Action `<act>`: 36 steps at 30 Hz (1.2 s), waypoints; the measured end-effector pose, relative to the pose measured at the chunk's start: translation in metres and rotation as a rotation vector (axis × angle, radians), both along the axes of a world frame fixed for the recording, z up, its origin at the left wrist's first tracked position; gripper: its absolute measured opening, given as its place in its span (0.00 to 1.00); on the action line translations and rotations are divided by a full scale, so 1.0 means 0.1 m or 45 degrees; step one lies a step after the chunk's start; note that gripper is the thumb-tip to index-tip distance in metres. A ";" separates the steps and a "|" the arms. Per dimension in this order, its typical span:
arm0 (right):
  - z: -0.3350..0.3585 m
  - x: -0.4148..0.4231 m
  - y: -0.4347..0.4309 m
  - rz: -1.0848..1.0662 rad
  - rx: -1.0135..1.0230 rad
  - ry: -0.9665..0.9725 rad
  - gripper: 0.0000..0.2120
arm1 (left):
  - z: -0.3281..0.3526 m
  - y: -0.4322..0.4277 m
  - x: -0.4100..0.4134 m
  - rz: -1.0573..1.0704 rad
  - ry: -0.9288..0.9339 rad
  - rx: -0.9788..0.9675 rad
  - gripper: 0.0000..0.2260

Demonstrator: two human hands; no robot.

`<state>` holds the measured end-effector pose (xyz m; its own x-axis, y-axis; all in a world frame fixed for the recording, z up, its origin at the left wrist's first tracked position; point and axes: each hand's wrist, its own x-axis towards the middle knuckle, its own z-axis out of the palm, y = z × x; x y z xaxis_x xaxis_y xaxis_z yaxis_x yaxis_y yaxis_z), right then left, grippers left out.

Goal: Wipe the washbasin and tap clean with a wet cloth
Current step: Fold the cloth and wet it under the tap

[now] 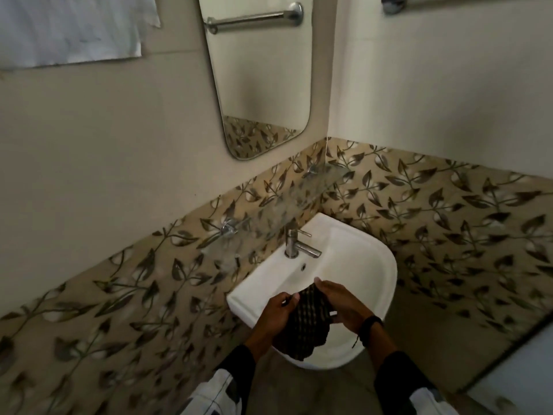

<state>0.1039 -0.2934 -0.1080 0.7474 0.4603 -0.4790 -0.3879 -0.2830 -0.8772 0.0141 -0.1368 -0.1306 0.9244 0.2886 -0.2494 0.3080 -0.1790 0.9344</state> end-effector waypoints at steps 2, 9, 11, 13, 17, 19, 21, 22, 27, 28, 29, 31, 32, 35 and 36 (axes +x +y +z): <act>-0.14 -0.09 -0.01 0.033 0.047 0.047 0.28 | -0.12 0.03 -0.08 0.042 0.093 -0.111 0.15; -0.60 -0.30 0.16 0.029 0.036 0.191 0.37 | -0.32 0.21 -0.22 0.207 0.254 -0.447 0.10; -0.71 -0.35 0.22 -0.056 0.087 0.268 0.34 | -0.34 0.29 -0.24 0.162 0.281 -0.412 0.09; -0.75 -0.41 0.26 -0.091 0.075 0.280 0.27 | -0.34 0.37 -0.26 0.135 0.291 -0.392 0.09; -0.75 -0.49 0.37 -0.073 -0.003 0.274 0.17 | -0.31 0.48 -0.26 0.148 0.341 -0.377 0.08; -0.75 -0.52 0.42 -0.117 0.005 0.236 0.14 | -0.29 0.53 -0.25 0.141 0.375 -0.346 0.08; -0.76 -0.56 0.46 -0.148 0.096 0.246 0.11 | -0.29 0.56 -0.26 0.105 0.386 -0.312 0.08; -0.76 -0.59 0.47 -0.163 0.138 0.264 0.11 | -0.28 0.58 -0.26 0.089 0.385 -0.307 0.08; -0.76 -0.64 0.49 -0.302 0.234 0.271 0.08 | -0.27 0.69 -0.29 -0.070 0.389 -0.151 0.11; -0.75 -0.63 0.49 -0.318 0.233 0.225 0.07 | -0.27 0.73 -0.29 -0.142 0.380 -0.053 0.13; -0.74 -0.61 0.49 -0.325 0.226 0.165 0.06 | -0.27 0.76 -0.30 -0.217 0.364 0.053 0.14; -0.71 -0.56 0.51 -0.318 0.196 -0.003 0.04 | -0.27 0.81 -0.28 -0.339 0.337 0.222 0.15; -0.70 -0.53 0.53 -0.309 0.179 -0.101 0.03 | -0.27 0.82 -0.26 -0.384 0.335 0.273 0.16; -0.74 -0.43 0.60 -0.282 0.133 -0.299 0.05 | -0.22 0.80 -0.13 -0.494 0.355 0.414 0.13; -0.75 -0.40 0.61 -0.269 0.127 -0.326 0.06 | -0.21 0.80 -0.08 -0.508 0.357 0.480 0.10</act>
<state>0.0639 -0.2321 -0.1828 0.9215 0.3176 -0.2236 -0.1921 -0.1275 -0.9730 0.0057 -0.0567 -0.1516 0.8932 0.0495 -0.4470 0.3740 -0.6337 0.6772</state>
